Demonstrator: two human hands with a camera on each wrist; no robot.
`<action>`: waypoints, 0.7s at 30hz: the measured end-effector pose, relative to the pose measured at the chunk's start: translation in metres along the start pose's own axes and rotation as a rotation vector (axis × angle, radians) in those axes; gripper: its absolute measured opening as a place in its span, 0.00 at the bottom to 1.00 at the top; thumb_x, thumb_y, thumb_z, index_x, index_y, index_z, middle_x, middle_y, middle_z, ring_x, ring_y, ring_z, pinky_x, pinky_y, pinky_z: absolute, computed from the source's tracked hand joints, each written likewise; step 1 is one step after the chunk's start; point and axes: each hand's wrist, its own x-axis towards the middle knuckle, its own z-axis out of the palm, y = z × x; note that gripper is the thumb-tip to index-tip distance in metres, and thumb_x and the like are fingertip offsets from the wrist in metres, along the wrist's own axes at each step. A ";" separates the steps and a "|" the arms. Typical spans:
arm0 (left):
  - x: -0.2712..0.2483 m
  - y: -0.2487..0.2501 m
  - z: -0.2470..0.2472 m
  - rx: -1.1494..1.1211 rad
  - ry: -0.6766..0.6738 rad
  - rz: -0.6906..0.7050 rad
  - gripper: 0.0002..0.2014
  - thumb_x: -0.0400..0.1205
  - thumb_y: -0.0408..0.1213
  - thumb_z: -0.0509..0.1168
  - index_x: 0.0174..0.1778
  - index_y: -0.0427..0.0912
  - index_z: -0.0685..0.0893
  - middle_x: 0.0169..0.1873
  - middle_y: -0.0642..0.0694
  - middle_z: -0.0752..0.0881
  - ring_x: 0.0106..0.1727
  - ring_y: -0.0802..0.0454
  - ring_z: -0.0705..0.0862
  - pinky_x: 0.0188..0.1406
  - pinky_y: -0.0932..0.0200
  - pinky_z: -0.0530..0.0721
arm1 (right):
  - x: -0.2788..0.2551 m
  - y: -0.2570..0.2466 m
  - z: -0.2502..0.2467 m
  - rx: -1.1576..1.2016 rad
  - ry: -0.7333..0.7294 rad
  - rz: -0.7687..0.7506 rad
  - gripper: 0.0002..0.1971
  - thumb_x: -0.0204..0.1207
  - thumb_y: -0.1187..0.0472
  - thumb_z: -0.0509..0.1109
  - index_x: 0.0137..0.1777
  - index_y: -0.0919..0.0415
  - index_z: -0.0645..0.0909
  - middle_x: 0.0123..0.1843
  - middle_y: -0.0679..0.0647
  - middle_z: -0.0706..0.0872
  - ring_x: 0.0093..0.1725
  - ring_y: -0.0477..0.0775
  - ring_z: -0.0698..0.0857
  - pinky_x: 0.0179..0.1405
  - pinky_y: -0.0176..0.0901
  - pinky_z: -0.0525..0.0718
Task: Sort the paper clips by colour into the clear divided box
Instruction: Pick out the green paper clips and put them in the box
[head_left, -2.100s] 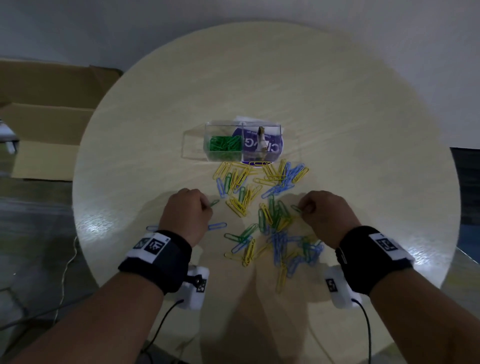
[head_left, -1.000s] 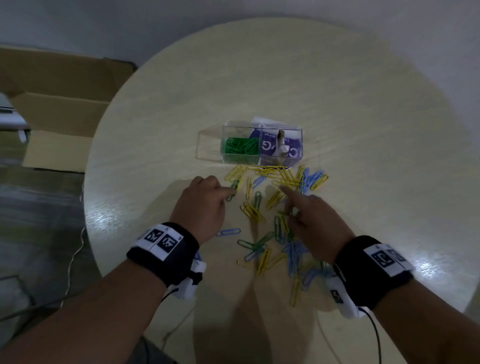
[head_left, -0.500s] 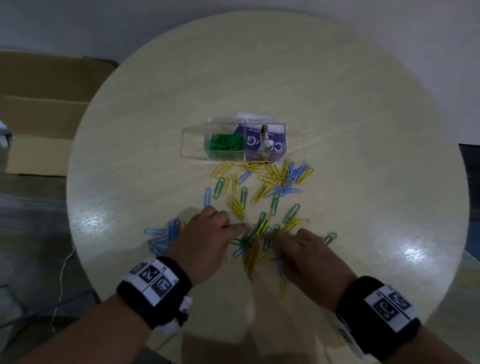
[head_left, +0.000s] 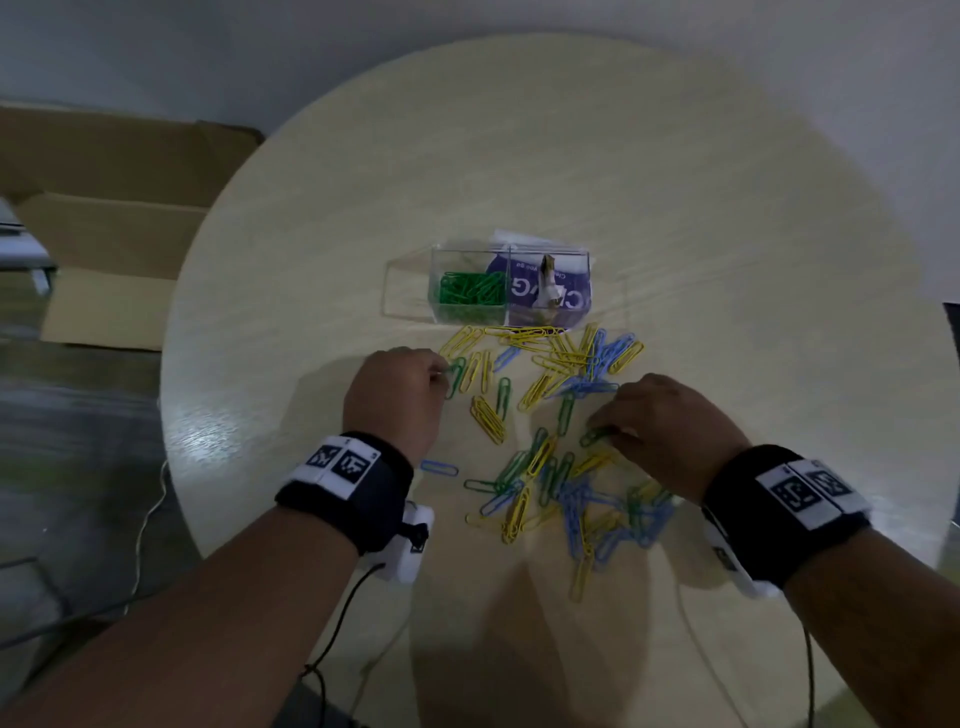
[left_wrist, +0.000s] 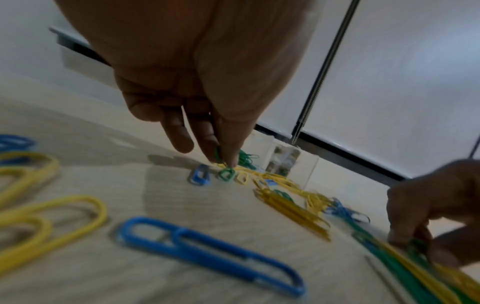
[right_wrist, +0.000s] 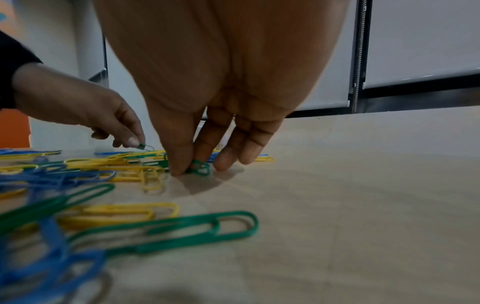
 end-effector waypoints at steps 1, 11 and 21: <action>0.001 0.003 0.002 0.044 -0.013 0.020 0.09 0.78 0.42 0.68 0.49 0.46 0.91 0.43 0.42 0.91 0.49 0.38 0.86 0.48 0.48 0.85 | 0.000 0.001 0.000 -0.007 -0.017 0.011 0.10 0.63 0.63 0.76 0.44 0.51 0.88 0.38 0.52 0.86 0.38 0.62 0.84 0.44 0.46 0.81; 0.011 0.011 -0.007 0.077 -0.220 -0.019 0.06 0.76 0.35 0.69 0.46 0.42 0.88 0.46 0.39 0.89 0.51 0.37 0.85 0.50 0.49 0.81 | 0.010 -0.005 -0.005 0.007 0.062 -0.061 0.06 0.62 0.65 0.78 0.36 0.56 0.84 0.44 0.54 0.87 0.44 0.60 0.85 0.49 0.41 0.72; -0.002 0.048 0.017 -0.079 -0.200 -0.001 0.08 0.78 0.40 0.70 0.52 0.44 0.87 0.45 0.44 0.90 0.50 0.42 0.86 0.50 0.47 0.84 | 0.022 -0.014 0.010 -0.054 -0.007 -0.114 0.05 0.61 0.64 0.71 0.35 0.54 0.82 0.38 0.49 0.86 0.41 0.58 0.84 0.47 0.46 0.79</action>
